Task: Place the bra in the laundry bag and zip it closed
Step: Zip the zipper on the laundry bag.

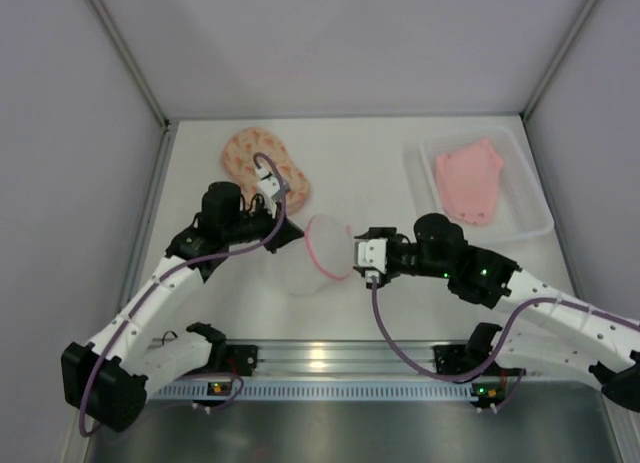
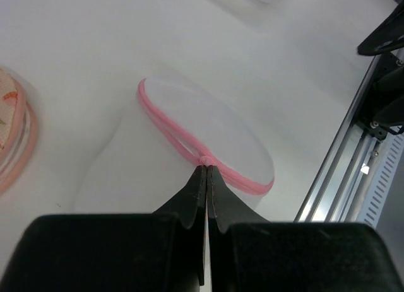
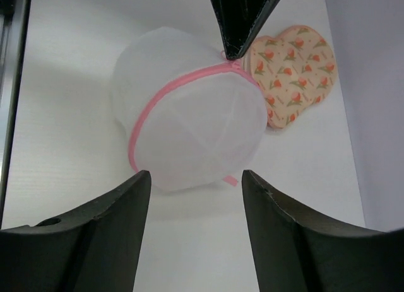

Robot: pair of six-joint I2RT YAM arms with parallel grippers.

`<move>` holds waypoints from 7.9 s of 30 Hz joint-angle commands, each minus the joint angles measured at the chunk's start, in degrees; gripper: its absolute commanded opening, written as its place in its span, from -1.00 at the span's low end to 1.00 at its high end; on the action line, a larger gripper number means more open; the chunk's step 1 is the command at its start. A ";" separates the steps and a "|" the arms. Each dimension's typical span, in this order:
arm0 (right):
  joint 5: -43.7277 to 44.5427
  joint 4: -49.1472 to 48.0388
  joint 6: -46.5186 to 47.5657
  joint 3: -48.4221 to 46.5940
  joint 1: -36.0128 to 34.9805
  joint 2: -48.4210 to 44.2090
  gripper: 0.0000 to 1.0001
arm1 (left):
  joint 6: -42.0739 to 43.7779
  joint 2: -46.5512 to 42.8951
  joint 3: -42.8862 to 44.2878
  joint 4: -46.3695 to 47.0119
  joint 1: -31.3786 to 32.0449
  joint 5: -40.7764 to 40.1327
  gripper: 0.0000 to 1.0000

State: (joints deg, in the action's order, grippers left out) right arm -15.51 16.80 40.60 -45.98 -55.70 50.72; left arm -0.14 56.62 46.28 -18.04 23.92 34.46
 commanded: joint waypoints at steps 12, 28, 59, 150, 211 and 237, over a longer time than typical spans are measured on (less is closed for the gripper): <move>1.88 -7.75 -22.56 -17.04 -3.27 19.49 0.10 | -9.17 -3.27 6.71 2.05 0.34 -1.93 -1.00; 11.20 -6.87 -20.65 -24.16 -4.68 29.08 -0.73 | -15.24 -3.71 7.33 2.13 1.65 1.23 -1.00; 9.71 -4.66 -16.61 -17.76 -3.10 21.36 -1.00 | -15.07 -3.27 5.84 1.61 1.30 -5.80 -1.00; -9.81 0.60 -6.32 -18.45 0.59 19.15 -1.00 | -6.89 -2.48 1.36 2.49 4.29 6.94 -0.15; -10.50 4.21 -6.23 -17.22 0.86 17.14 -1.00 | -19.02 -2.12 0.74 5.83 1.04 17.31 -1.00; -13.23 2.81 -11.77 -16.42 6.92 12.91 -1.00 | -5.04 -0.38 -0.33 -3.84 -7.75 20.03 -0.99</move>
State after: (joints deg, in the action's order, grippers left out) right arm -28.40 22.76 30.33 -61.10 -50.09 66.57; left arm -8.10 54.52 45.08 -19.49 17.28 55.11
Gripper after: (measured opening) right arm 0.021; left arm 0.017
